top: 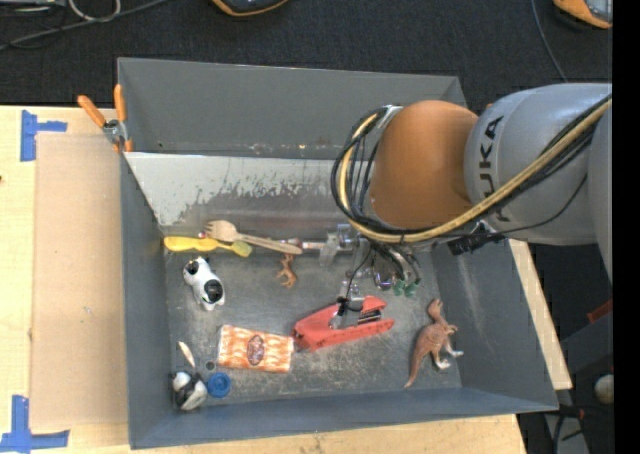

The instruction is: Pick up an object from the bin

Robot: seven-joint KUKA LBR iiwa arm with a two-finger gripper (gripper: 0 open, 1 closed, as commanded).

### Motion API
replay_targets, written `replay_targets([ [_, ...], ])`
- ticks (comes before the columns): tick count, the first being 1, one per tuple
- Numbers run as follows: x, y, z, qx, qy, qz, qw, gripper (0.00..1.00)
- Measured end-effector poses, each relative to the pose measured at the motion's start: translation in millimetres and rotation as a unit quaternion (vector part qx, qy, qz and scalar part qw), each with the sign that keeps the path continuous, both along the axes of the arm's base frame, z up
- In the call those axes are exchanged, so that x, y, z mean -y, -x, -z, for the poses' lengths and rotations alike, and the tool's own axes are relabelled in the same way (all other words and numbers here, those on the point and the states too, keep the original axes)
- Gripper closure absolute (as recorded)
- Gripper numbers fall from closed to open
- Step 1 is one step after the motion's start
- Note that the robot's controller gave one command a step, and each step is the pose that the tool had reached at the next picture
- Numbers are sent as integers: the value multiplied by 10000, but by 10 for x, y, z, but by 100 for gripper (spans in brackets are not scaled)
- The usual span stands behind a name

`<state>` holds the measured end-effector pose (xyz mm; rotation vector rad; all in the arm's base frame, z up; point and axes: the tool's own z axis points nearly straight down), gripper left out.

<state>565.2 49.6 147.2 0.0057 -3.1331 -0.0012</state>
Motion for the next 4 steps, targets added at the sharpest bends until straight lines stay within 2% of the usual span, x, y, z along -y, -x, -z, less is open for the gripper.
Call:
replay_targets([
  [1, 2, -18, -39, 34, -2, 6, 10000, 0],
  [2, 458, 296, 487, 48, -7, 326, 9995, 0],
  [3, 383, 245, 765, 101, -16, -224, 9997, 100],
  [4, 384, 245, 765, 101, -17, -220, 9997, 100],
])
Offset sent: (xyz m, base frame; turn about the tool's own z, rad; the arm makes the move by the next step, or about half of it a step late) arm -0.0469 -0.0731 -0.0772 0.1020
